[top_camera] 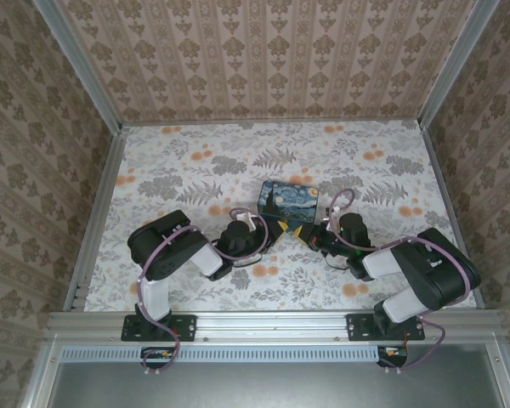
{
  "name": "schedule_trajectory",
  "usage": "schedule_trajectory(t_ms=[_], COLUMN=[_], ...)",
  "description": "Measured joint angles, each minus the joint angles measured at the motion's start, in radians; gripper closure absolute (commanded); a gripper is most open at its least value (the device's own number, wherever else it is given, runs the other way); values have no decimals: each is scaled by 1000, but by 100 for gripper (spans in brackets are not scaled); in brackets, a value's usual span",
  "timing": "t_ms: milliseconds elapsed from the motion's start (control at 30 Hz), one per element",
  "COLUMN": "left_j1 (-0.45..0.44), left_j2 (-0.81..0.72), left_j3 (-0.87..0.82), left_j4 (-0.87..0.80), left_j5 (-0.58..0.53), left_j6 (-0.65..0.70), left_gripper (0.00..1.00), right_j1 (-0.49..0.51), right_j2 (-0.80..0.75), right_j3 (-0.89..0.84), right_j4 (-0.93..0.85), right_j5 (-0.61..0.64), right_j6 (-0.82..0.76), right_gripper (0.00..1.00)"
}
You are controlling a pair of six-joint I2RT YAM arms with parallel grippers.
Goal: Unlock the padlock with the key
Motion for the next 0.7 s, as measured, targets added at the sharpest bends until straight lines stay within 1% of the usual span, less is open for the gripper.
schedule_trajectory(t_ms=[233,333,533,700], left_j1=[-7,-15,-16,-16], left_j2=[0,0,0,0], left_j3=[1,5,8,9], left_j4=[4,3,-2,-20], left_j5=[8,13,10,-23], left_j6=[-4,-8,-16,-30], left_gripper=[100,100,100,100], right_j1=[-1,-7,-16,-27], right_j2=[-111,-145,-129,-20], right_j3=[29,29,29,29], right_j4=[-209,-261,-240,-105], right_j5=[18,24,11,-24], right_j6=[-106,-145,-143,-73], right_gripper=[100,100,100,100])
